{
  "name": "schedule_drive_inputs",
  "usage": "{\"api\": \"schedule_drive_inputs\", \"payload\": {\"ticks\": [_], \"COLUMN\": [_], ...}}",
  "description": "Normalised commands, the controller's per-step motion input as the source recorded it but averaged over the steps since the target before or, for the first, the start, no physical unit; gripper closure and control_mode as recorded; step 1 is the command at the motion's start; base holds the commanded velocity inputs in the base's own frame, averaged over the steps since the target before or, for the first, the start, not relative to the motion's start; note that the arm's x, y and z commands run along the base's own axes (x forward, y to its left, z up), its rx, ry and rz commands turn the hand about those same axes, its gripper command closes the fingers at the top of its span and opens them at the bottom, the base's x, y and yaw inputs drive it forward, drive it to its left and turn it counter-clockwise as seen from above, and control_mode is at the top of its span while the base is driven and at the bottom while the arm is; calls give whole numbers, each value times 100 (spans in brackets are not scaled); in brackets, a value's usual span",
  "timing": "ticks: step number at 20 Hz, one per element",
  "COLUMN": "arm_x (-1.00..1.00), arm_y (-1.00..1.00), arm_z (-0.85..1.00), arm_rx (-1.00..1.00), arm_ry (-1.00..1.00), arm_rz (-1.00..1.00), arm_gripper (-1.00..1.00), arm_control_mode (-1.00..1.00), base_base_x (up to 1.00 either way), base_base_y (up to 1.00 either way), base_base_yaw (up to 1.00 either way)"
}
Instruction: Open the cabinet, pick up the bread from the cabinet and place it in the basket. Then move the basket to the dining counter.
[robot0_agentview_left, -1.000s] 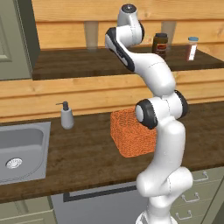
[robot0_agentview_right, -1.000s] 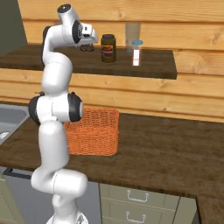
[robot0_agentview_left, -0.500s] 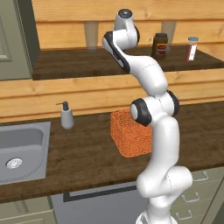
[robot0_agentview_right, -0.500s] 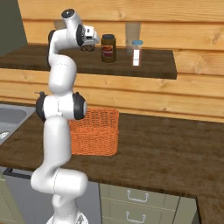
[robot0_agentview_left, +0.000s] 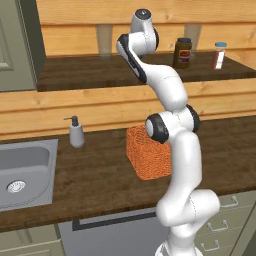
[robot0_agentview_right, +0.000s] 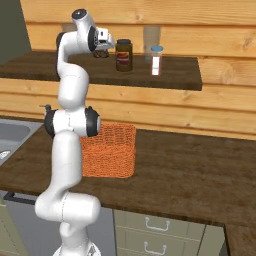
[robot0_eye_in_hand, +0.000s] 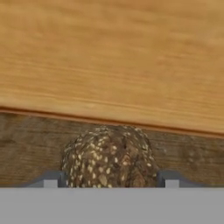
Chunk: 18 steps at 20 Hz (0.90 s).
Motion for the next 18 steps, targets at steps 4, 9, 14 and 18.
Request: {"api": "schedule_drive_inputs", "payload": {"ticks": [4,9,14,18], "arm_x": [-4,-34,-98,-100], "arm_y": [0,1,0,0], "arm_z": [-22,-4,0,0], "arm_rx": [0,0,0,-1], "arm_ry": [0,-1,-8,-5], "arm_rz": [0,0,0,1], "arm_gripper": [100,100,100,100], "arm_control_mode": [-100,-100,-100,-100], "base_base_x": [0,0,0,0], "base_base_y": [0,0,0,0], "base_base_yaw": [0,0,0,0]}}
